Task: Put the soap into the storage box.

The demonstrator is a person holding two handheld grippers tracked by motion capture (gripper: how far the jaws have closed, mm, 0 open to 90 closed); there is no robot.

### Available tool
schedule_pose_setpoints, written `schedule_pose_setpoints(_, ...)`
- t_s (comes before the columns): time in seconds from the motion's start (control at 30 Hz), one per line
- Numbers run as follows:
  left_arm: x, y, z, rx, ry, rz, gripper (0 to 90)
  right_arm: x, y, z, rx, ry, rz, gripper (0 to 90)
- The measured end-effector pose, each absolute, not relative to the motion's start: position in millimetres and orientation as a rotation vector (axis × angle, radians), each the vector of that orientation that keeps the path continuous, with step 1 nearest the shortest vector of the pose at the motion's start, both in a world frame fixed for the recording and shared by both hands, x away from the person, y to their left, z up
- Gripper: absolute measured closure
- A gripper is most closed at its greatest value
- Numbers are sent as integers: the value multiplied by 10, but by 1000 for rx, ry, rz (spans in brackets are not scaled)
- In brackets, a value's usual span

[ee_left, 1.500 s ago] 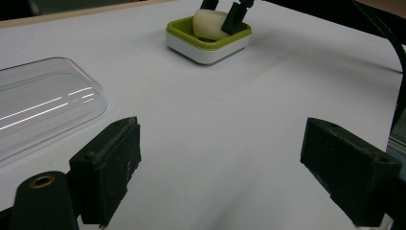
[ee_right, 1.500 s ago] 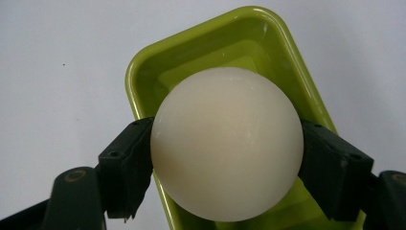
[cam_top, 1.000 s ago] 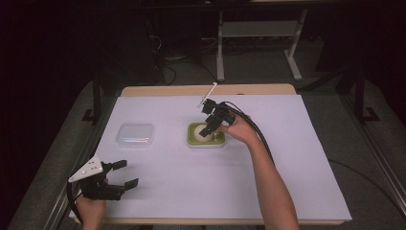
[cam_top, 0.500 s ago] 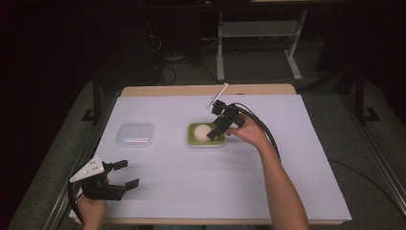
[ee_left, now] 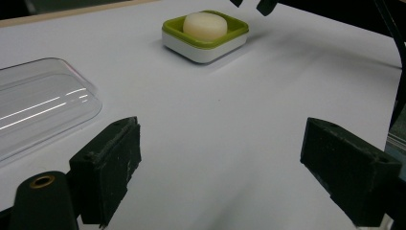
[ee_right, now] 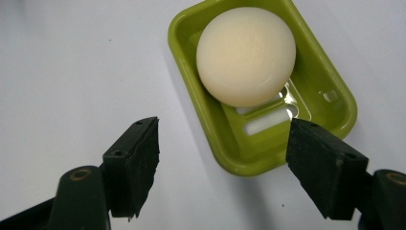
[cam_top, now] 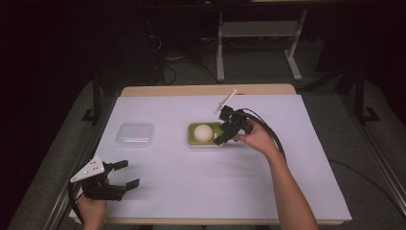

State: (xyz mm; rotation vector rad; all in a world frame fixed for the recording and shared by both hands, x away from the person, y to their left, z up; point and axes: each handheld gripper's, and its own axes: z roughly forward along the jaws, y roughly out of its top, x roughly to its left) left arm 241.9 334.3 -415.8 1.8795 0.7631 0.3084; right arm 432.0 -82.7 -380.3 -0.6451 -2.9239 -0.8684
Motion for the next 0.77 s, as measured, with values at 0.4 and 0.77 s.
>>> schedule_pose_setpoints(0.4,2416,3326,-4163,1881,764,305,131,3973,-1175,-3843,-663,-2911,-915,266)
schedule_pose_setpoints(0.77,2414,3313,-4166,1892,758,305,131,3175,-1682,-4034,-732,-2927,-982,245)
